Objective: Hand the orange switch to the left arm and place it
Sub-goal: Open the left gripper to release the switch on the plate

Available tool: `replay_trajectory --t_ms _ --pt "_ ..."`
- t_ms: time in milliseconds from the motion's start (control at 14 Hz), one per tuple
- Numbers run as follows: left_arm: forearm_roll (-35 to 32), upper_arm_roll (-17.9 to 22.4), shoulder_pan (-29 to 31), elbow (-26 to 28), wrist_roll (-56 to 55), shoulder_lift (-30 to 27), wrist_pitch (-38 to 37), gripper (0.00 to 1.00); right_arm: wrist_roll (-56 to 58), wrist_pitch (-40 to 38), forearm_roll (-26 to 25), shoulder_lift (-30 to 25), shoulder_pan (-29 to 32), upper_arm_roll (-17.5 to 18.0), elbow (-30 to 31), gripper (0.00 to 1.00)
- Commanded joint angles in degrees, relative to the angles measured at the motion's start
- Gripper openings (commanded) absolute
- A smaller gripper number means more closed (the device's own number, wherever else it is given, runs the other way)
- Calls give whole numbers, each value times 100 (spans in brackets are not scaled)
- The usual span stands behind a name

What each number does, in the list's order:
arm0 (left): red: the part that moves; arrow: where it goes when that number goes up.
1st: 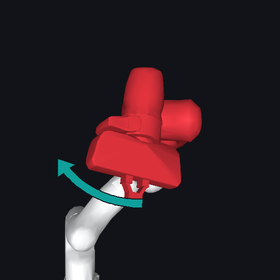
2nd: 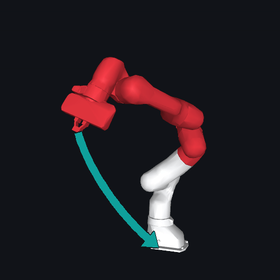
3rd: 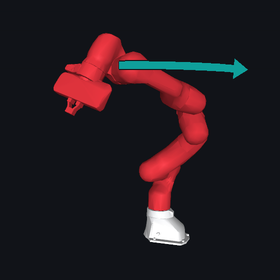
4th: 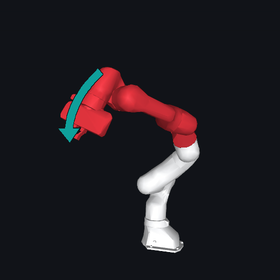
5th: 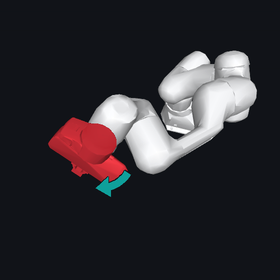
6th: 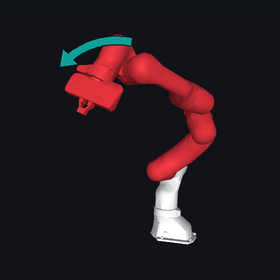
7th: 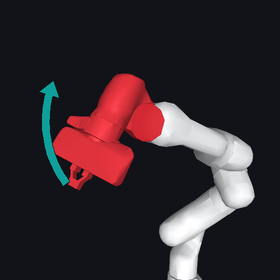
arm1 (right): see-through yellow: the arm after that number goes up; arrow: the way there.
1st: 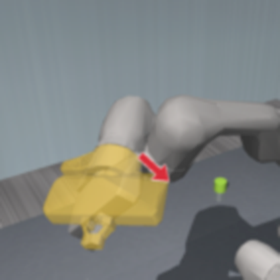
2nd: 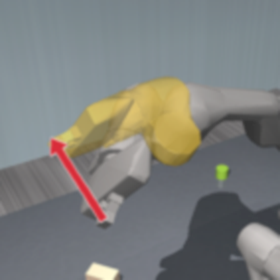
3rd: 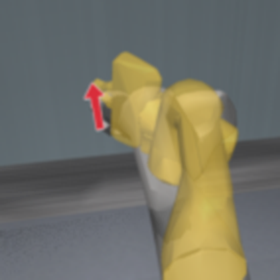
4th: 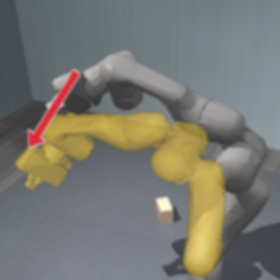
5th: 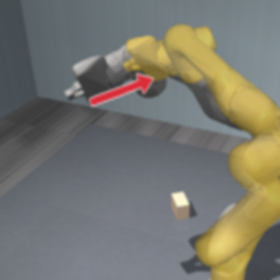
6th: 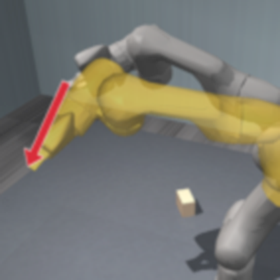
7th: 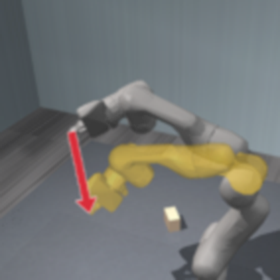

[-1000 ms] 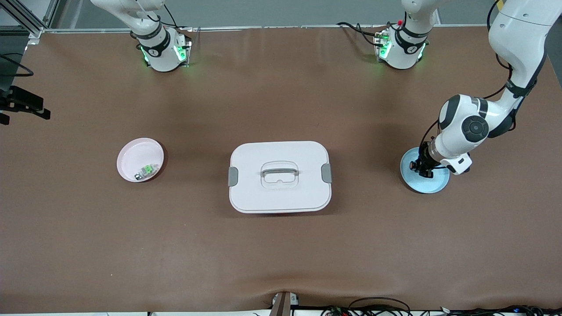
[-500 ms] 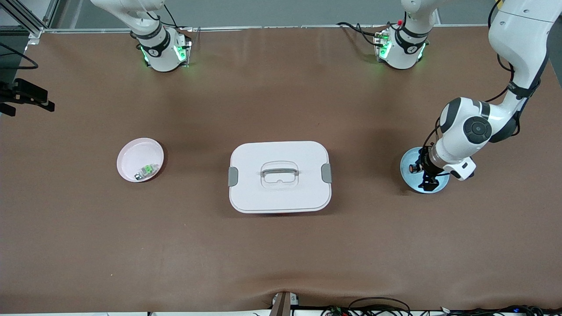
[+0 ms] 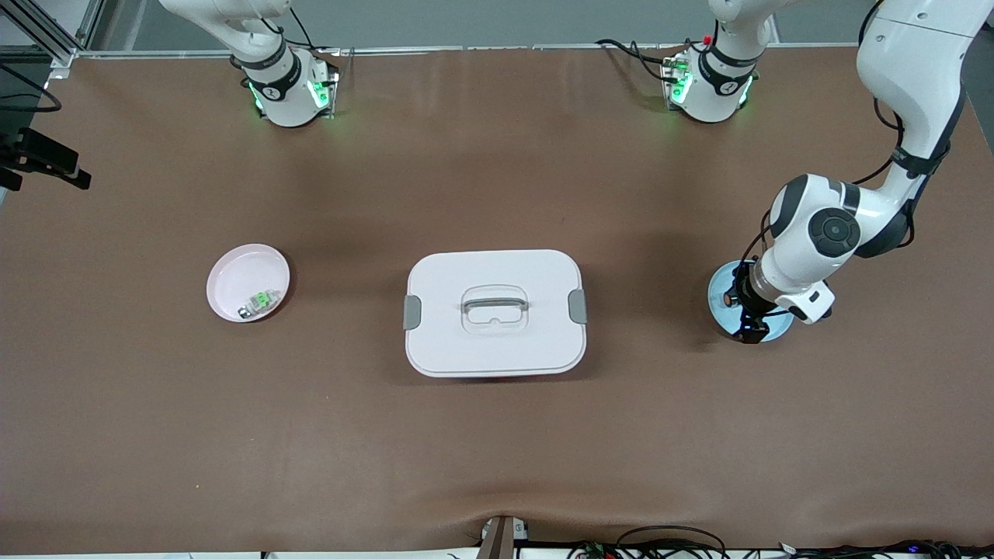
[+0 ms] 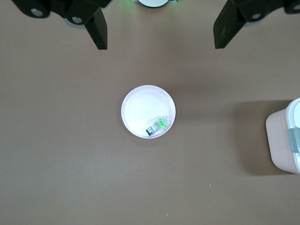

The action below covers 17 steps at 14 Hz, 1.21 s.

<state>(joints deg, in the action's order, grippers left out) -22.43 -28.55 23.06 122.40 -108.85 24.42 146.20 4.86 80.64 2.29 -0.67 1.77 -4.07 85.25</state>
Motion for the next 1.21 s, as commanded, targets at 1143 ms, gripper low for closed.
replay_trajectory --t_ms 1143 --pt "1793 34 -135 706 6156 -1369 -311 100 77 83 -18 -161 140 -24 141 100"
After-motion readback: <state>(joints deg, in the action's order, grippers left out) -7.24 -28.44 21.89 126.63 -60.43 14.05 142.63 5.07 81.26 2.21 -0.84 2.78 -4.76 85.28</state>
